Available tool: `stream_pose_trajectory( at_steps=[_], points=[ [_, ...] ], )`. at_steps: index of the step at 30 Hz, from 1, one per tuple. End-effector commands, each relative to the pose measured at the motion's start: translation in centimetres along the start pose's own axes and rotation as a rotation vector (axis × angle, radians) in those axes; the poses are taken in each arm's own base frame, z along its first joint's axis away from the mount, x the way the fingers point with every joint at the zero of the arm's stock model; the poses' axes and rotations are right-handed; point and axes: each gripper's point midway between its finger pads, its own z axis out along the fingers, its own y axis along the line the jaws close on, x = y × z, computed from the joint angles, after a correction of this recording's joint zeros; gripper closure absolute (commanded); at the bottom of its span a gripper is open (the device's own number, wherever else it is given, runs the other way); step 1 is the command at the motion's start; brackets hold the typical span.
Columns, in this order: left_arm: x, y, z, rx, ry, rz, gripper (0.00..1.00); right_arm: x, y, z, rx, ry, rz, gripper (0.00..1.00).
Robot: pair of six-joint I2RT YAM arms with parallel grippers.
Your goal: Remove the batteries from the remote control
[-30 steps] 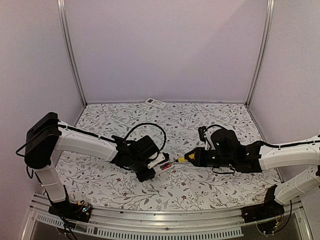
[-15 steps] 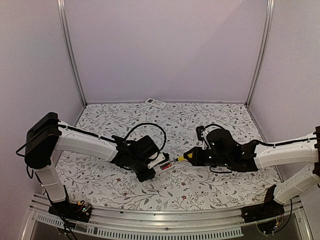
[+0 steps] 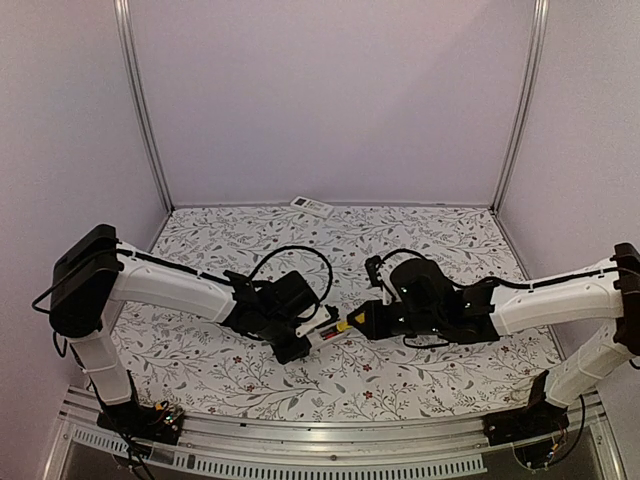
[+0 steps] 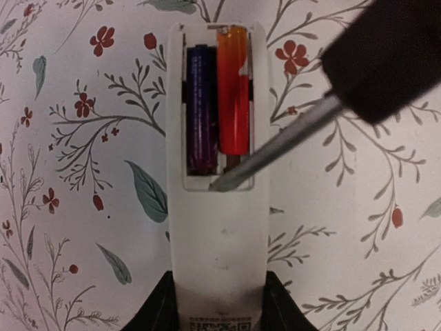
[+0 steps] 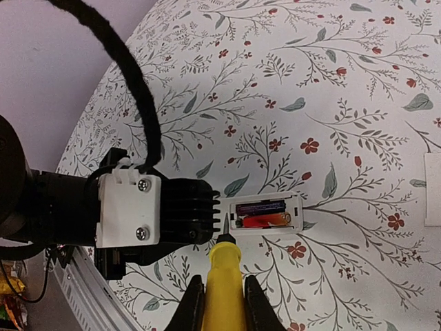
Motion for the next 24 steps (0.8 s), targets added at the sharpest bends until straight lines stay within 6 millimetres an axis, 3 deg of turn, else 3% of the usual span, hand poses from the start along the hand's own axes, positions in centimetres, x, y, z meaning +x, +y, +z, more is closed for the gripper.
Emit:
stream_pose_trajectory(
  at_steps=[1,24],
  points=[
    [0.8,-0.5,1.3,-0.001,0.039,0.01,0.8,0.5,0.3,0.5,0.043,0.023,-0.046,1.0],
    [0.9,-0.4,1.4,-0.009,0.046,0.01,0.8,0.9,-0.8,0.8,0.24,0.031,-0.147,1.0]
  ],
)
